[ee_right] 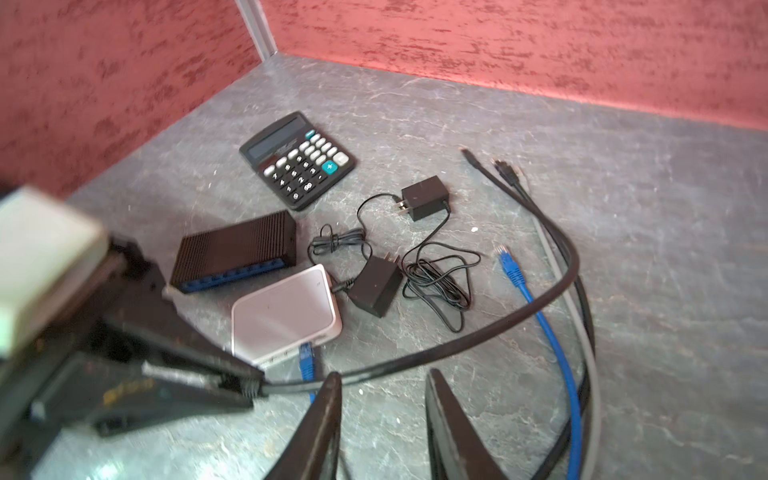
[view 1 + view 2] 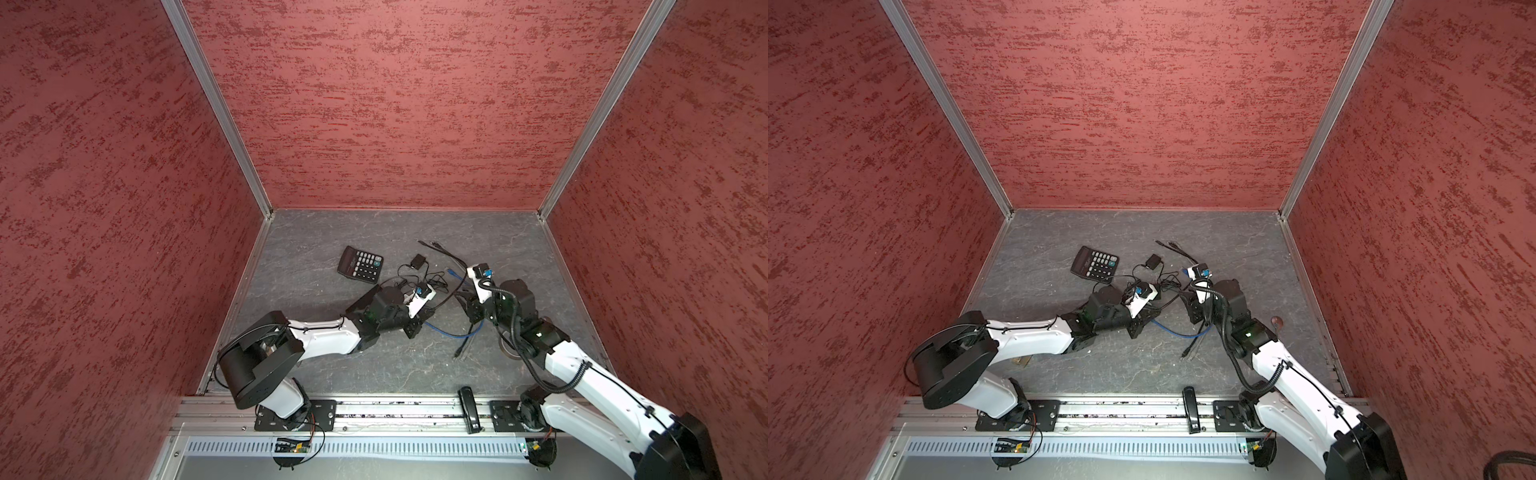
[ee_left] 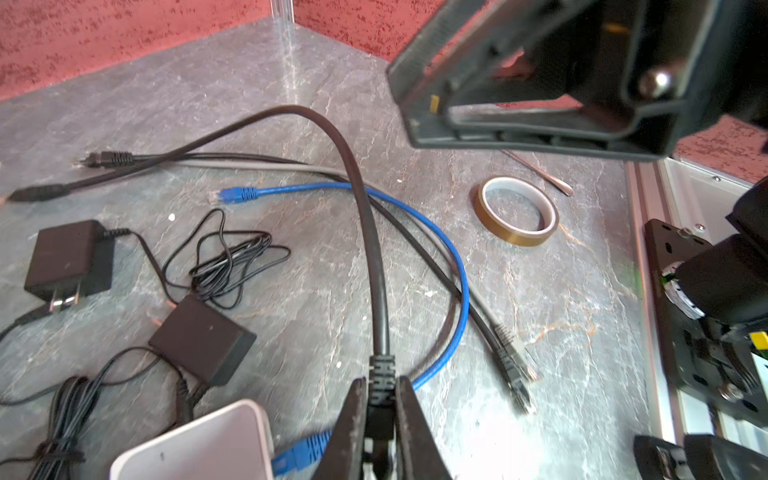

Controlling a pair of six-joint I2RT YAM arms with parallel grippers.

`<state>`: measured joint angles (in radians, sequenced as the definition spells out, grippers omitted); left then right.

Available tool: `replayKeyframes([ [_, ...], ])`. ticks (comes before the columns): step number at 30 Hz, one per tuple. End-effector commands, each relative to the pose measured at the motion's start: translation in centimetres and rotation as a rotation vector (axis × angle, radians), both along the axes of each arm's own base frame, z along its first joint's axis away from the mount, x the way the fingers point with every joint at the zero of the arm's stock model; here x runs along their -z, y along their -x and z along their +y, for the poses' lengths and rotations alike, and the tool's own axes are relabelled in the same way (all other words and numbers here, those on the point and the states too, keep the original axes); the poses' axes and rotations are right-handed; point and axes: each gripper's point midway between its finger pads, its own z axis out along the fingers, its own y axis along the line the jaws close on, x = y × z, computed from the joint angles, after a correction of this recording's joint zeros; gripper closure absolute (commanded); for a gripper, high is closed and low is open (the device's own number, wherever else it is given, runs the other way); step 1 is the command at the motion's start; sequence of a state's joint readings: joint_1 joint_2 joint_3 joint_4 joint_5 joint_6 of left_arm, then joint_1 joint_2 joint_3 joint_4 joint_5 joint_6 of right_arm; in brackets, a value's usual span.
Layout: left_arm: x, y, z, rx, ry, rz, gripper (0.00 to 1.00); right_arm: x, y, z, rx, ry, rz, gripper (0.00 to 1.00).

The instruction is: Insert the plug into the switch port

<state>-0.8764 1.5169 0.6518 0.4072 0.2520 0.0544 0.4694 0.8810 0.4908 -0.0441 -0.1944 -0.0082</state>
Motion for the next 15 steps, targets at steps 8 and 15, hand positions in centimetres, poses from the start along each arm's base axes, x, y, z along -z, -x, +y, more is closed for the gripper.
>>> replayKeyframes([
  [8,-0.6,1.7,2.0,0.090,-0.066,0.064,0.85,-0.5,2.1,2.3,-0.369,0.262,-0.330,0.66],
  [15,-1.1,2.0,2.7,0.119,-0.051,0.109,0.85,2.0,3.6,3.7,-0.596,0.402,-0.441,0.65],
])
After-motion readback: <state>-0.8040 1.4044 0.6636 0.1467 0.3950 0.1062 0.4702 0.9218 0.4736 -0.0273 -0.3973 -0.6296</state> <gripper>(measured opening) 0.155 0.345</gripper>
